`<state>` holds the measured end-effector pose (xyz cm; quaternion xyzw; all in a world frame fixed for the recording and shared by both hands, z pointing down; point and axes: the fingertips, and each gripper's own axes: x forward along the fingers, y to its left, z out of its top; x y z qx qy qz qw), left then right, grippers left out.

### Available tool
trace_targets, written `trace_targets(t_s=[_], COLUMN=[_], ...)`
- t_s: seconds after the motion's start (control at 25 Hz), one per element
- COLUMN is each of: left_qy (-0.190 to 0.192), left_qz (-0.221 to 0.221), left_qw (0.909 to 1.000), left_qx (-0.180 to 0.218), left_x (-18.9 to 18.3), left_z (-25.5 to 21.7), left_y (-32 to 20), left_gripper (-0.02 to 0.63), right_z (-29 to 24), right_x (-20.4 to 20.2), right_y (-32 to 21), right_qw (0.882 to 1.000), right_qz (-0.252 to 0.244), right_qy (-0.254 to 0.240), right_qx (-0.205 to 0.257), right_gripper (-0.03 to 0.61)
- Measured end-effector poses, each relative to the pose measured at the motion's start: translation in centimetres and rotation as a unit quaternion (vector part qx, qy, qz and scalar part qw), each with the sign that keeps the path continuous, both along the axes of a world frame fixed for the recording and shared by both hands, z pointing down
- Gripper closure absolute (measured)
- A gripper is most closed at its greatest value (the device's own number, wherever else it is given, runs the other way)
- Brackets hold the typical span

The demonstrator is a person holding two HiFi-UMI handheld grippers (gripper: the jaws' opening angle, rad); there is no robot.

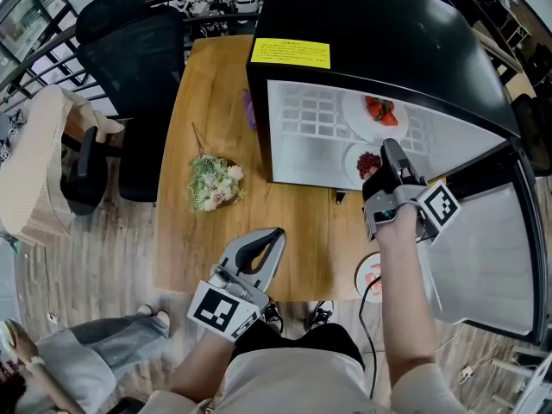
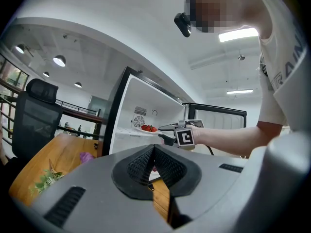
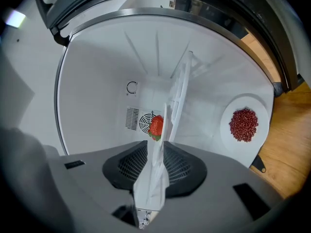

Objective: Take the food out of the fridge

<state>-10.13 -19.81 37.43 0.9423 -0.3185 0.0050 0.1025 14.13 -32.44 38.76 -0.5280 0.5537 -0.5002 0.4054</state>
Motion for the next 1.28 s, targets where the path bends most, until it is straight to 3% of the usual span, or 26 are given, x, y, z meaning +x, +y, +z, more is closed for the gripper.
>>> trace_targets(t_s=[0.24, 0.44, 1.28], left_qy=[0.009, 0.014, 0.01], left_qz=[-0.001, -0.003, 0.013], left_qw=[1.0, 0.9999, 0.9998], left_qx=[0.001, 0.003, 0.006], left_x=[-0.4, -0.8, 0.2], left_z=[-0.4, -0.6, -0.5], left_y=[-0.1, -0.2, 0.8], left_gripper=[0.606, 0.606, 0.606], right_z=[0.2, 0.9, 0.7], right_x=[0.2, 0.2, -0.1], right_y=[-0.4, -0.5, 1.8], right_qw=[0.999, 0.997, 0.997], right_qz=[0.011, 0.025, 0.02], right_qy=[-0.029, -0.049, -0.073], right_qx=[-0.02, -0.051, -0.012], right_gripper=[0.473, 0.541, 0.546])
